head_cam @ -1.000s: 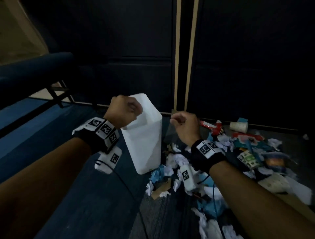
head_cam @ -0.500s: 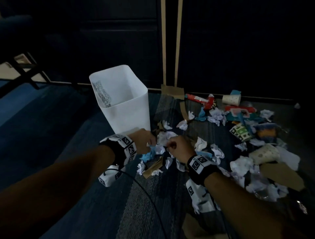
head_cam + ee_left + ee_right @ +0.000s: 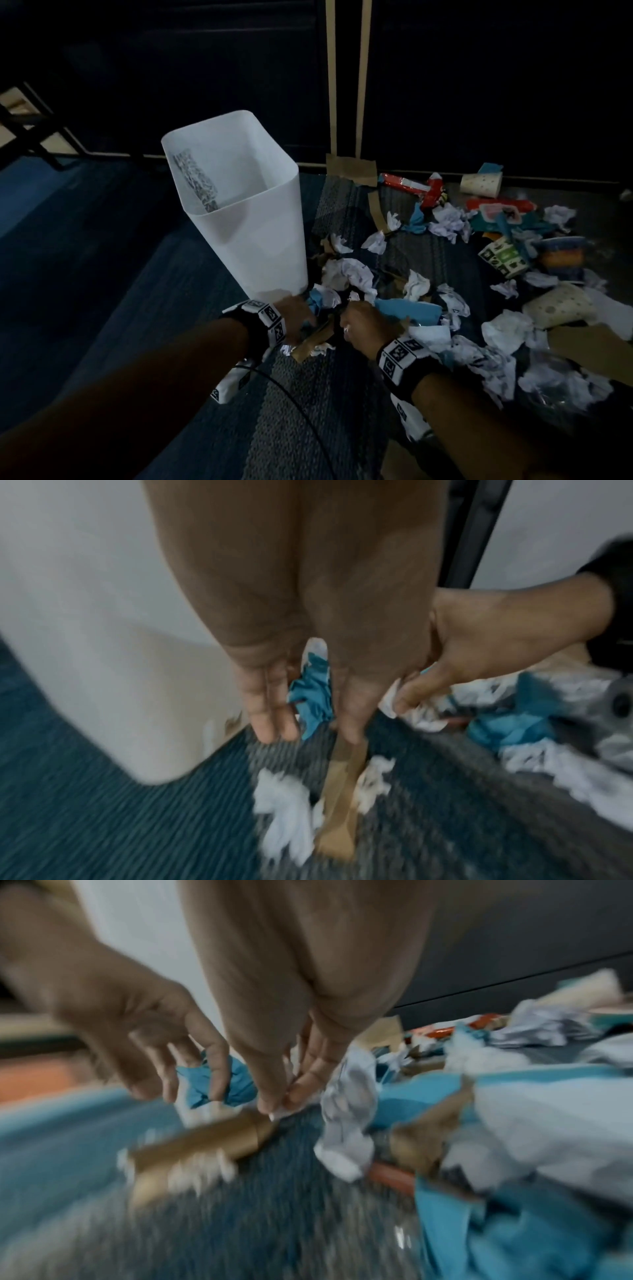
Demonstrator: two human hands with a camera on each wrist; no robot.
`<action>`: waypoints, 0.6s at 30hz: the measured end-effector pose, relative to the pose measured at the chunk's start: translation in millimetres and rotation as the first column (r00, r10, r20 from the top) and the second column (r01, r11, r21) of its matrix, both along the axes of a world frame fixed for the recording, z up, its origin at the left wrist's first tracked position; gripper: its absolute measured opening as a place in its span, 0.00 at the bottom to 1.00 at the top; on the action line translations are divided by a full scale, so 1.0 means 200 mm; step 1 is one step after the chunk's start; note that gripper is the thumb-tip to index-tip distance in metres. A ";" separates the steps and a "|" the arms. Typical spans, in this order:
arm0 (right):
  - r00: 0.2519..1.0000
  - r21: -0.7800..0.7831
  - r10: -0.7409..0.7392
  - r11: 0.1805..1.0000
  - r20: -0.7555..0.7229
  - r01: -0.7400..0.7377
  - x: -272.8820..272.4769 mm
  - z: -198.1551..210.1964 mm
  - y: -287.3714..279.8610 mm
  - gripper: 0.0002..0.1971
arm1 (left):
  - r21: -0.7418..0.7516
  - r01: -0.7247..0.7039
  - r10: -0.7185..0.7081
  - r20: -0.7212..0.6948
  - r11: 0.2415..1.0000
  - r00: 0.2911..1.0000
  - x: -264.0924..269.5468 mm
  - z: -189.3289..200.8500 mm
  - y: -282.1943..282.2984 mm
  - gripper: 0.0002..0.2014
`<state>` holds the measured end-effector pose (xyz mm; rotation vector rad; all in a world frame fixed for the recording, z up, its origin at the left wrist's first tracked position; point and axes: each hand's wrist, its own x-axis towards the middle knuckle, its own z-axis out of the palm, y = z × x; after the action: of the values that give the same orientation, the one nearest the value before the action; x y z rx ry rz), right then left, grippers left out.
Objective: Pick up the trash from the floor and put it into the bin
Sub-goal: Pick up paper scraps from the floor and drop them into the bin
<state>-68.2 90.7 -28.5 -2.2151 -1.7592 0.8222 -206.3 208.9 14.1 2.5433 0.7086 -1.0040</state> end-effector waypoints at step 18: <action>0.954 0.882 -0.108 0.366 -0.278 0.298 0.17 0.85 0.09 0.11 | 0.402 -0.412 -0.160 0.846 0.818 0.509 0.06 1.03 -0.11 0.11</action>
<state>-34.0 109.5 142.2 -1.4291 -1.2639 -0.1067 -193.5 186.4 220.8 2.8770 0.9207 0.7232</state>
